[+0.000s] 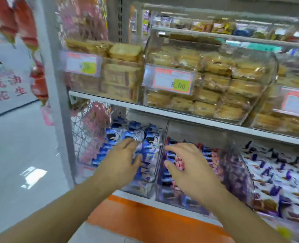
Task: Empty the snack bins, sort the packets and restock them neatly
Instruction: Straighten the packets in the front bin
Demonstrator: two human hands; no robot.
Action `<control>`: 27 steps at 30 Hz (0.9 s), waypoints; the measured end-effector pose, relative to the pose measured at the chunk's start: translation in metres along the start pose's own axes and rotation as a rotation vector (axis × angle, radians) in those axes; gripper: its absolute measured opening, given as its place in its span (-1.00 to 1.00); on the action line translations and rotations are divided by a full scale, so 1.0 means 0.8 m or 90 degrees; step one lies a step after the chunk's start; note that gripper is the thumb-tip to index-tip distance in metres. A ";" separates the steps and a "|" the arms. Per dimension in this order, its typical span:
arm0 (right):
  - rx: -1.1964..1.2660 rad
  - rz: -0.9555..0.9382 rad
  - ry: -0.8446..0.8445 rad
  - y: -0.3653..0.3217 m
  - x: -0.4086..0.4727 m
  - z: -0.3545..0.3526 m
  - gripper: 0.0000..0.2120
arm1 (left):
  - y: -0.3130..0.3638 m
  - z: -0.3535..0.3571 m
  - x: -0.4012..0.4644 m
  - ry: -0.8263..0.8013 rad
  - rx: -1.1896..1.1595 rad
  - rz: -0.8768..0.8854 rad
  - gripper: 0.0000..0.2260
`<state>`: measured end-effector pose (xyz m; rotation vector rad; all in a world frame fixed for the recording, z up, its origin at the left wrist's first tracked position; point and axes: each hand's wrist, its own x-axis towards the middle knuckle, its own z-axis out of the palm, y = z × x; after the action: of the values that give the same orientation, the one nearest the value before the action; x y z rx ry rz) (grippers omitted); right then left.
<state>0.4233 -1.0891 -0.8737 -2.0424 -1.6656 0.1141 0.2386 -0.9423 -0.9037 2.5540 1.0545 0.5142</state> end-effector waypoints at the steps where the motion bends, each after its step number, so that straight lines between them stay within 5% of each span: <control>1: -0.025 -0.006 -0.013 -0.008 0.025 0.009 -0.55 | -0.017 0.000 0.013 -0.011 0.014 -0.011 -0.49; 13: -0.332 0.095 -0.284 -0.007 0.194 0.048 -0.33 | -0.088 0.029 0.096 -0.130 0.189 -0.007 -0.42; 20: -0.367 0.074 -0.255 -0.019 0.196 0.045 -0.33 | -0.079 0.029 0.105 -0.031 0.175 0.041 -0.43; 27: -0.428 0.120 -0.345 -0.025 0.197 0.042 -0.30 | -0.076 0.036 0.112 -0.092 0.192 0.080 -0.44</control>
<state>0.4318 -0.9282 -0.8564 -2.8683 -2.0115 0.2091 0.2741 -0.8411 -0.9371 2.8830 0.9886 0.2070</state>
